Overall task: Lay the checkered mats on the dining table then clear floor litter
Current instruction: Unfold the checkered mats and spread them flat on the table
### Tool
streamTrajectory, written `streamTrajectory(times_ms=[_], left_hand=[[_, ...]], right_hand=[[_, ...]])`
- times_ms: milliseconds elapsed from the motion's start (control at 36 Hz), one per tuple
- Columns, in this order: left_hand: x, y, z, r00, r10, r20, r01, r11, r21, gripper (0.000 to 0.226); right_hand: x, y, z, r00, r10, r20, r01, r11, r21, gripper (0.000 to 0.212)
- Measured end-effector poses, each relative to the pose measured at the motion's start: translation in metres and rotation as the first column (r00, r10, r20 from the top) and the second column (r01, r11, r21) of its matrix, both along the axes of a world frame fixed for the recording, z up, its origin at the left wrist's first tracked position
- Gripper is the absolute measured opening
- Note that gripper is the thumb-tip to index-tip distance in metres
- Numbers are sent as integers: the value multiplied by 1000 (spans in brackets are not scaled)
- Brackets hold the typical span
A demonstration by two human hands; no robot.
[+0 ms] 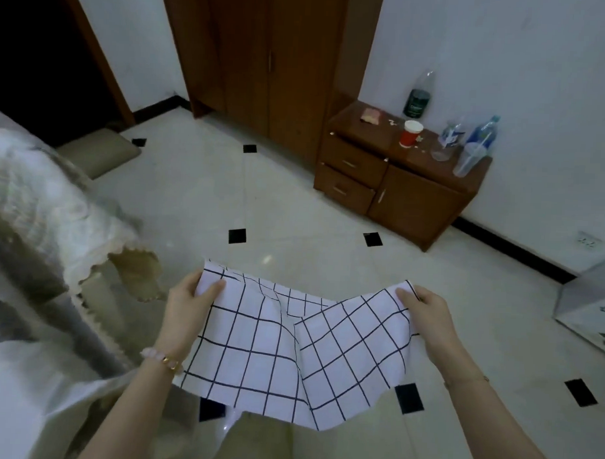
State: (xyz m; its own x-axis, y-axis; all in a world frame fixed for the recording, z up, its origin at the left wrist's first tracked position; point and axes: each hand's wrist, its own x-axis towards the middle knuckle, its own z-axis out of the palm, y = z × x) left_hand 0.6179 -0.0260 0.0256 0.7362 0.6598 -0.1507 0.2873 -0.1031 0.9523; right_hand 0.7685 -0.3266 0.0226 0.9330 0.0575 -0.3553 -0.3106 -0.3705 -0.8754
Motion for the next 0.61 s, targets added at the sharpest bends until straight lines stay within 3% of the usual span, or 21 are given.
streamTrajectory(times_ms=[306,389,611], left_hand=[[163,109,-26,993,47,-106,-65,983,-174,7],[201,148,-15,992,92,-88,-103,986,-134,15],[268,253,13,947,321,5,-321,947,-14,6]], right_hand=[[160,108,-4,997,32,-70,-37,997,-64,24],[209,151,10,996,76,-35,-78,996,-54,19],[326,278,26,976,219,10,-219,976,-8,13]])
